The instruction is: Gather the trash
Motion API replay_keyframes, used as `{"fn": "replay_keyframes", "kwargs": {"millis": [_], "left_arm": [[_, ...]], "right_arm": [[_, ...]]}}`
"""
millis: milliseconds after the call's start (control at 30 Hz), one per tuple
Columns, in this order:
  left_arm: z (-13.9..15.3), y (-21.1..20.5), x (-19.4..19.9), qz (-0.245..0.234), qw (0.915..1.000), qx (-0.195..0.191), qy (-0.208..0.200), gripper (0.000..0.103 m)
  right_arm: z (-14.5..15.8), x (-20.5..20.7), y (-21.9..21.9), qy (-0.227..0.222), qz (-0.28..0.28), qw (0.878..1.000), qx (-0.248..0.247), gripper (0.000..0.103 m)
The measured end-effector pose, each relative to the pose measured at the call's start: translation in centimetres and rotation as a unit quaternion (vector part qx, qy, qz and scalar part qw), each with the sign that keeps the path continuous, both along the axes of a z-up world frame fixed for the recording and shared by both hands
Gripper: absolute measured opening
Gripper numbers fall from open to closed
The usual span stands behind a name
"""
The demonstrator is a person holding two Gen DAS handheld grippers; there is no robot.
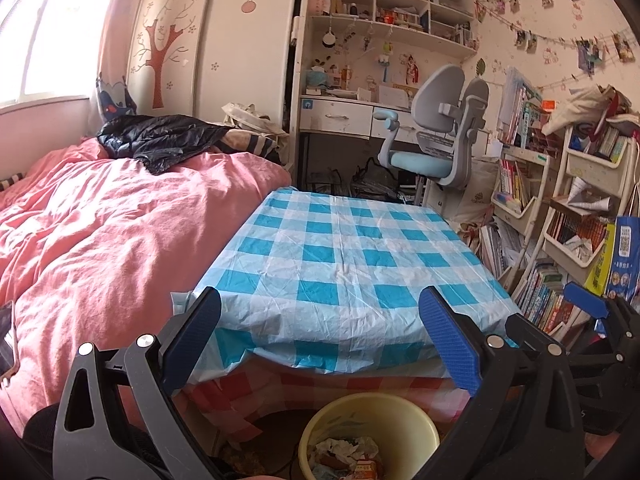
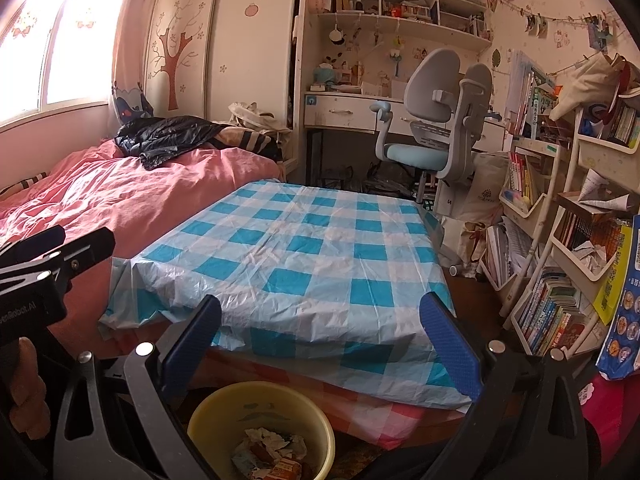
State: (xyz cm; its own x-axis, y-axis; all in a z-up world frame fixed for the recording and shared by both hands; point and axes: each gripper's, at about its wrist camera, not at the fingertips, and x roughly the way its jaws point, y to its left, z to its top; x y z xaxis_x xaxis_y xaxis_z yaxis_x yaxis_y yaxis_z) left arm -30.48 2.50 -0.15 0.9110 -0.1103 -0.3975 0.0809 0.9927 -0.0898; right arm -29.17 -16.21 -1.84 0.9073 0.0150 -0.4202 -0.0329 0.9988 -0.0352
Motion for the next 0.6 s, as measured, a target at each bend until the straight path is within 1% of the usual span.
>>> {"fn": "replay_keyframes", "kwargs": {"millis": [67,100,200,267,400,500,600], "left_arm": [[-0.1,0.5,0.3,-0.002,0.9999,-0.012,0.009,0.096],[0.0,0.6,0.6,-0.001,0.9998,-0.012,0.014,0.096],[0.1,1.0,2.0,0.002,0.9991,0.002,0.043,0.095],[0.5,0.9,3.3,0.000,0.9983,0.015,0.056,0.095],[0.8,1.1,7.2,-0.006,0.9952,0.033,0.092,0.096],[0.6,1.2,10.8,-0.001,0.9920,0.044,0.118,0.096],[0.2,1.4,14.5,0.009,0.9883,0.049,0.144,0.096]], "right_arm": [[0.0,0.2,-0.2,0.004,0.001,1.000,0.011,0.095],[0.1,0.3,-0.4,0.008,0.002,1.000,0.020,0.095],[0.3,1.2,-1.1,0.021,0.006,0.999,0.042,0.095],[0.4,2.3,-1.6,0.032,0.009,0.998,0.055,0.095],[0.5,6.8,-2.6,0.072,0.016,0.994,0.074,0.095],[-0.1,11.3,-3.4,0.121,0.019,0.989,0.082,0.095],[-1.0,15.7,-4.5,0.156,0.004,0.984,0.084,0.095]]}}
